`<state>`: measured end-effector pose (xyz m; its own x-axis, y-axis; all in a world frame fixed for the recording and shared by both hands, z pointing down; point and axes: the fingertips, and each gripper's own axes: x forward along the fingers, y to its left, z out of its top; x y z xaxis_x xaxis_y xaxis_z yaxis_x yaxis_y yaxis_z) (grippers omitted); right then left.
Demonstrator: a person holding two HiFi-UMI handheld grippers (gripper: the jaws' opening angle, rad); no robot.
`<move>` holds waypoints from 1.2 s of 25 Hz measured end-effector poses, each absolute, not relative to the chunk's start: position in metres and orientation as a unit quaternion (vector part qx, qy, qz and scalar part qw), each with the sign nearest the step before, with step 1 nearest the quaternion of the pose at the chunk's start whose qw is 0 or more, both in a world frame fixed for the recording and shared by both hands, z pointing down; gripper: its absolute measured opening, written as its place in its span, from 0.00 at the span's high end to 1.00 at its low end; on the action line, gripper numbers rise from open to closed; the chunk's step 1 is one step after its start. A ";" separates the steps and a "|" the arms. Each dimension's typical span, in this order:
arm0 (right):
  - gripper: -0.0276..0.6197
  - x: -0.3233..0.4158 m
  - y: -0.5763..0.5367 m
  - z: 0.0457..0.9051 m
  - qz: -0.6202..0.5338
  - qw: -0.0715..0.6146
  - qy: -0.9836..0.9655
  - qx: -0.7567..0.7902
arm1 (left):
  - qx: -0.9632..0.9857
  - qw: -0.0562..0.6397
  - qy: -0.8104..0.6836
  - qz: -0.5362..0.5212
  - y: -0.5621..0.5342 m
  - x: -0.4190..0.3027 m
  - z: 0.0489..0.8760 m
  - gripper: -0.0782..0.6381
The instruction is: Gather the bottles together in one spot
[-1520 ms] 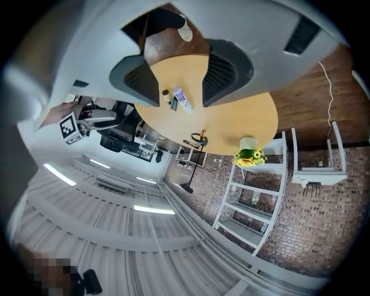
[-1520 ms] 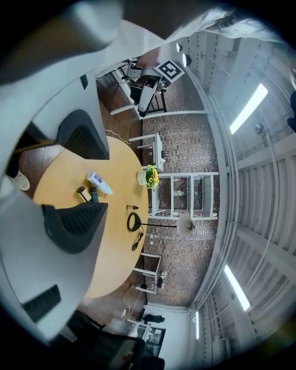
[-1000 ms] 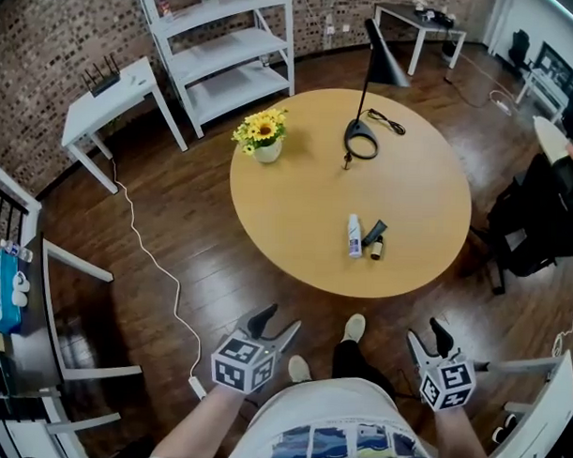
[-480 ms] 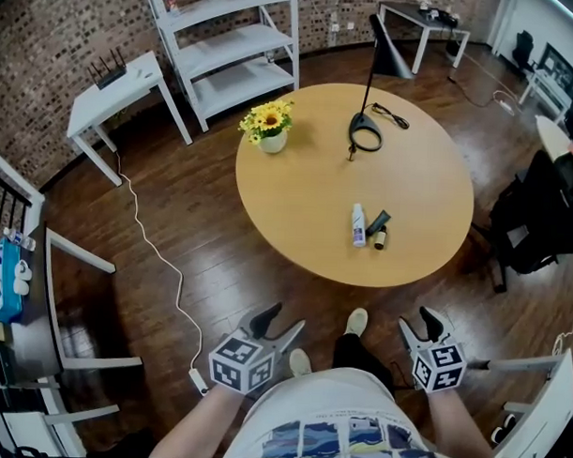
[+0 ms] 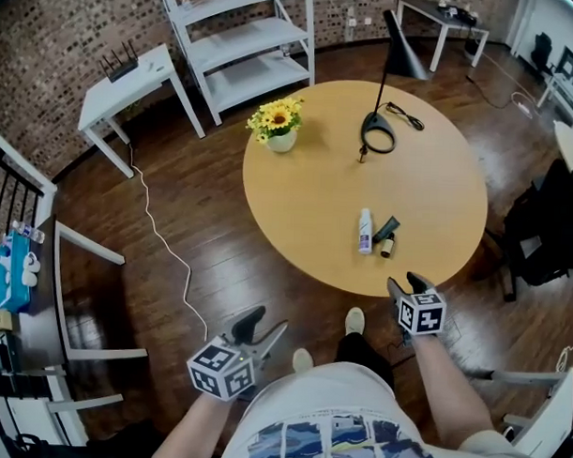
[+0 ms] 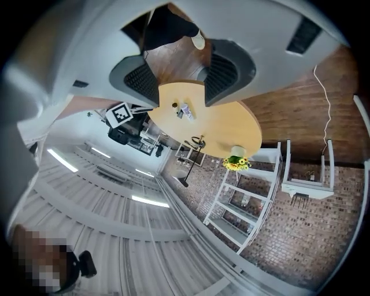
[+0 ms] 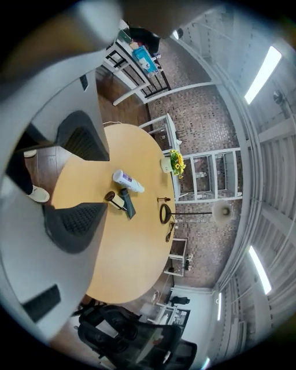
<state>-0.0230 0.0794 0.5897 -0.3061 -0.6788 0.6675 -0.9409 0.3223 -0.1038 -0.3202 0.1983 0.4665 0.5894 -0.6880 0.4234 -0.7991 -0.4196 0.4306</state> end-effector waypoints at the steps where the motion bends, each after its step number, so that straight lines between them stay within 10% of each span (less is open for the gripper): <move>1: 0.58 -0.024 0.063 0.601 0.255 0.269 -0.767 0.523 | 0.834 0.308 -0.448 0.094 0.194 -0.319 0.467 0.56; 20: 0.72 0.036 -0.036 0.686 0.418 0.260 -0.758 0.428 | 0.837 0.322 -0.414 0.158 0.015 -0.161 0.473 0.53; 30: 0.73 0.078 -0.038 0.535 0.273 0.154 -0.868 0.386 | 0.876 0.363 -0.288 0.136 -0.057 -0.019 0.468 0.54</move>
